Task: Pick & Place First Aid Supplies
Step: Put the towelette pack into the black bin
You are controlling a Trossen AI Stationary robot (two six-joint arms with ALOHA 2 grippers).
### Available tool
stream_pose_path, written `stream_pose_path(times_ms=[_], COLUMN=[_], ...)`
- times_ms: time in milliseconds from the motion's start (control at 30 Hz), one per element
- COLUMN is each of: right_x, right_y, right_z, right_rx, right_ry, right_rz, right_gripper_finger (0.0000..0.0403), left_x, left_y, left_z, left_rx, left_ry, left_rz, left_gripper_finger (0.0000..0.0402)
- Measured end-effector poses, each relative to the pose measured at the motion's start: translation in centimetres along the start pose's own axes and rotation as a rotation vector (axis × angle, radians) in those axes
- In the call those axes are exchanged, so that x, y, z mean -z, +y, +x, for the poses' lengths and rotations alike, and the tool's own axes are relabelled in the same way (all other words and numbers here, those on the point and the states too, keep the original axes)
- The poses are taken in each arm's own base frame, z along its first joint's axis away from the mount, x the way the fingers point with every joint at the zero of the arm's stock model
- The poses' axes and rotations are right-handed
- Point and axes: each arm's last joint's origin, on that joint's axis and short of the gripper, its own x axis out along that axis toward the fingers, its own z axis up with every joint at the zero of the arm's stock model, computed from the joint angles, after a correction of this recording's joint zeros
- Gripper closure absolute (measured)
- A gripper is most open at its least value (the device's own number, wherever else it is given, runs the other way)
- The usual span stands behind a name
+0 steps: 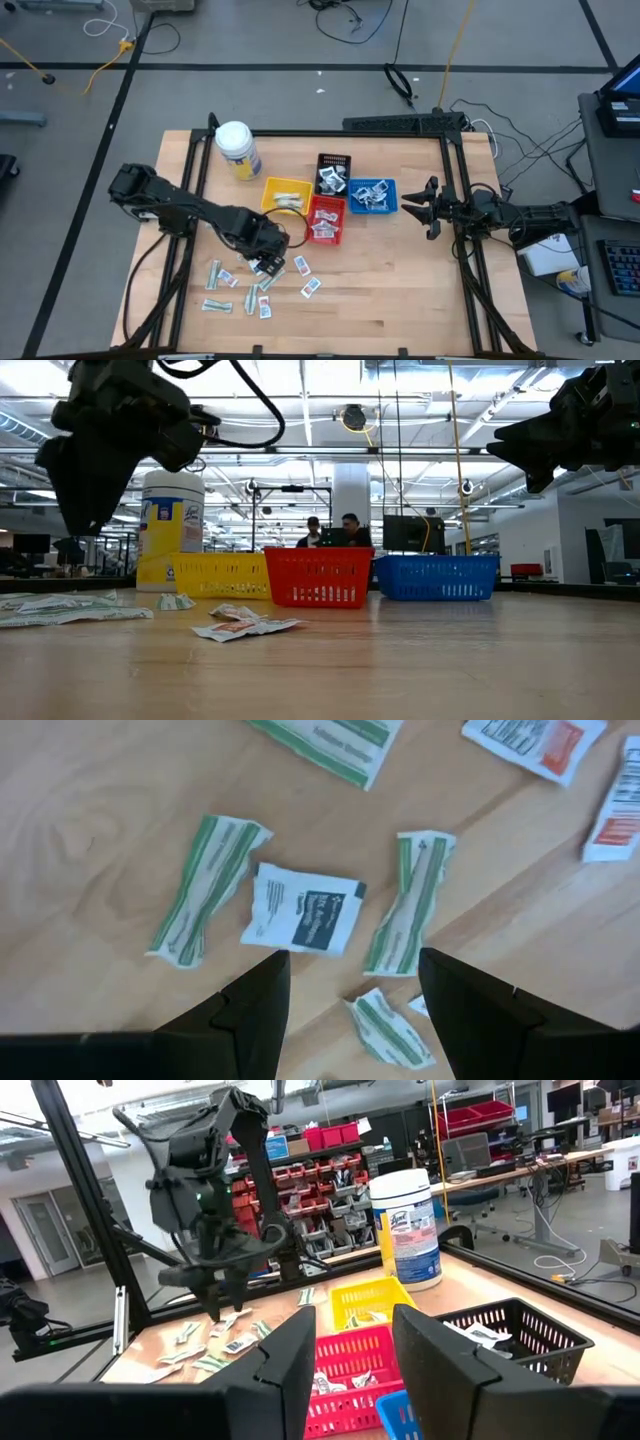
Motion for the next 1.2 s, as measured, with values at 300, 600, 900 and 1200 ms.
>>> stream_pose_path(times_ms=[300,600,900,1200], right_x=[0.0,0.0,0.0,0.0], right_y=[0.0,0.0,0.0,0.0], right_z=[0.0,0.0,0.0,0.0], right_rx=[0.000,0.000,0.000,0.000], right_ry=[0.000,-0.001,0.000,0.000], right_rz=[0.000,0.000,0.000,0.000], right_gripper_finger=[0.0273,0.0273,0.0273,0.0273], left_x=[0.1,0.3,0.6,0.6], left_y=[-0.7,-0.9,-1.1,-1.2], left_z=[3.2,6.6,6.8,6.8], left_rx=[-0.061,-0.124,-0.133,-0.125], left_ry=[0.021,-0.011,-0.035,-0.028], left_rz=[0.006,0.042,0.077,0.114], left_gripper_finger=[0.0174,0.0174,0.0248,0.0387])
